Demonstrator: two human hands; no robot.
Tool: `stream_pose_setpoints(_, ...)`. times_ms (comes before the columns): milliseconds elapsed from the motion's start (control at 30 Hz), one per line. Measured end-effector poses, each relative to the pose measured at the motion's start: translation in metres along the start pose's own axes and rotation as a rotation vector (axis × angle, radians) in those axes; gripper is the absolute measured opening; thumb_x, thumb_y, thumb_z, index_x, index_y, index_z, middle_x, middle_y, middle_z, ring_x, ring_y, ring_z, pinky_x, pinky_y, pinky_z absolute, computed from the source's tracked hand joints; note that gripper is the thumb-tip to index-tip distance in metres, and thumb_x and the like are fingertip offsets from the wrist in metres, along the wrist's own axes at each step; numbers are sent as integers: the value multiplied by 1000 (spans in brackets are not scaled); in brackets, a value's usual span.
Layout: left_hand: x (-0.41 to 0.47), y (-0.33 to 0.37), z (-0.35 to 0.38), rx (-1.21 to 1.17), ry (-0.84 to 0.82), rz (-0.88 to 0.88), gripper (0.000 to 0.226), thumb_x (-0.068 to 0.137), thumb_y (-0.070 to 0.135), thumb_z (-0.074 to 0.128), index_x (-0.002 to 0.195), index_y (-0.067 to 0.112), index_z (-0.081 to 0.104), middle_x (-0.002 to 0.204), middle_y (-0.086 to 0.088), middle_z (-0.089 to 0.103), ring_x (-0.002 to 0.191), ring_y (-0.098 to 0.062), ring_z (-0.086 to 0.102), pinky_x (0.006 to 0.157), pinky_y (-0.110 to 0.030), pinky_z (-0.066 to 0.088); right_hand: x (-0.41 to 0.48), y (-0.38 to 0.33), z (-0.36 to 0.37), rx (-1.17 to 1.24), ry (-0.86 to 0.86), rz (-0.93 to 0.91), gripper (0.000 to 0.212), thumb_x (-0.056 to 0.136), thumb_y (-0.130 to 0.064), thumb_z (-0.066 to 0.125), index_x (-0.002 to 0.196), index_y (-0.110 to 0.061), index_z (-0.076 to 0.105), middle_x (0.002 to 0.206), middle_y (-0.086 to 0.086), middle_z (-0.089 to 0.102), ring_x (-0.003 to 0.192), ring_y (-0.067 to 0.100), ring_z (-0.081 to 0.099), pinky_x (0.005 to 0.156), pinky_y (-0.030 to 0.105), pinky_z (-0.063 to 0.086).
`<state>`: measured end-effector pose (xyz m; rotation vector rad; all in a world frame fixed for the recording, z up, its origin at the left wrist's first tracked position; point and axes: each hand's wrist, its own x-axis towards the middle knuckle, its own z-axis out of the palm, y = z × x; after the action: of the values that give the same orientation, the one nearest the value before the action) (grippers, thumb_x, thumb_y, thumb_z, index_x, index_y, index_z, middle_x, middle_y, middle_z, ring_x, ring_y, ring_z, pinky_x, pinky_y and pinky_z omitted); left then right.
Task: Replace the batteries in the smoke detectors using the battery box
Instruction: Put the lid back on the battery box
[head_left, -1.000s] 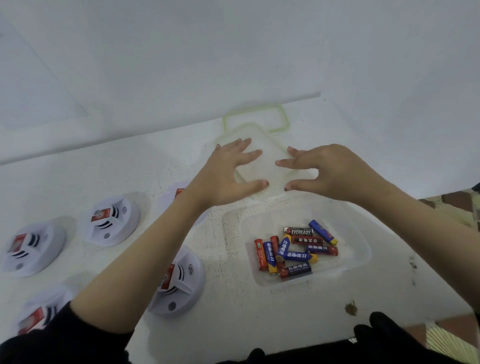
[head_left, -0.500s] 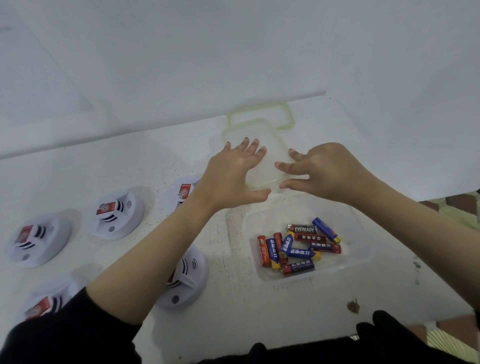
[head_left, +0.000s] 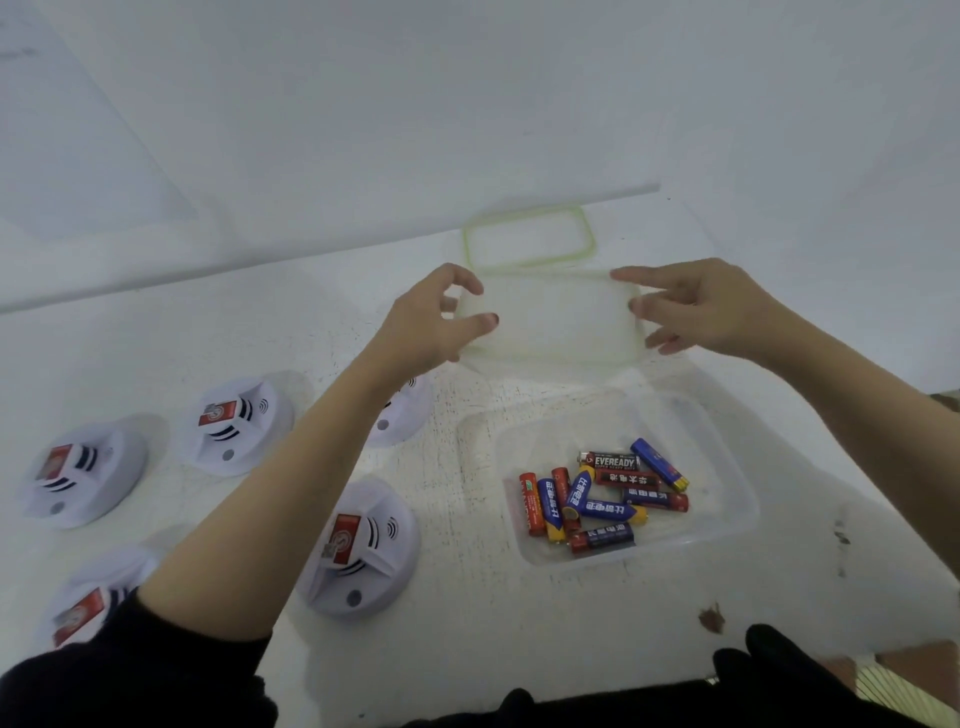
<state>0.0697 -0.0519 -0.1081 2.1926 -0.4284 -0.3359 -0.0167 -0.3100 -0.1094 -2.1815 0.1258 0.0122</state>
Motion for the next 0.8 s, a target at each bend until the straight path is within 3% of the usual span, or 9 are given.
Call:
stream_pose_setpoints(100,-4,7,0,25,-88,-61,28,88,34,67,109,25,50,94,-2,55,64,-18,63,56,-15,45,9,4,3,15,-61,47,44,89,-32,61,132,-39,51,75,15,68,70,21,69,73,26,58)
stream_pose_setpoints(167,-5,9,1,9,-127,-86,27,90,31,65,109,23,48,85,-4,51,63,-20,62,47,-7,43,15,6,4,-18,-44,20,39,92,-30,58,129,-42,53,54,12,46,65,19,59,75,30,58)
stream_pose_setpoints(267,-8,10,1,-9,-175,-128,25,93,29,62,112,22,47,81,-4,52,64,-19,64,44,-2,40,19,4,2,1,-72,13,36,94,-25,55,123,-47,52,65,10,30,70,20,47,65,23,57)
stream_pose_setpoints(367,-9,10,-1,-31,-187,-133,25,92,28,62,112,22,48,83,-5,54,67,-20,65,52,-4,45,19,2,-1,33,-118,47,35,92,-27,57,117,-50,55,69,19,50,87,32,59,62,21,56)
stream_pose_setpoints(433,-6,10,-4,-45,-197,-131,23,92,26,63,111,23,51,93,-7,60,82,-24,67,68,-16,55,21,1,-3,26,-103,52,30,90,-31,59,117,-45,60,103,17,69,99,20,63,66,24,56)
stream_pose_setpoints(500,2,10,-9,-36,-163,-130,18,91,28,63,108,26,57,112,-8,60,101,-22,63,81,-28,55,26,-1,-4,58,-15,23,22,91,-32,59,111,-36,67,119,0,67,96,3,62,70,23,54)
stream_pose_setpoints(567,17,10,-14,-53,-75,-140,11,92,29,61,104,27,59,120,-8,59,108,-21,60,87,-32,51,39,-5,-6,160,106,44,16,91,-27,57,100,-28,71,116,-10,67,92,7,65,77,28,55)
stream_pose_setpoints(633,37,9,-16,-102,10,-173,9,94,26,59,103,26,58,122,-11,59,109,-23,59,88,-35,51,63,-4,-9,246,200,124,17,90,-24,57,96,-21,72,111,-5,67,88,17,68,79,33,56)
stream_pose_setpoints(800,92,1,-13,-303,68,-332,25,96,15,55,120,20,49,117,-7,50,105,-24,54,85,-36,50,127,2,-10,332,170,349,25,93,-23,55,114,-10,57,95,8,54,70,19,54,66,29,47)
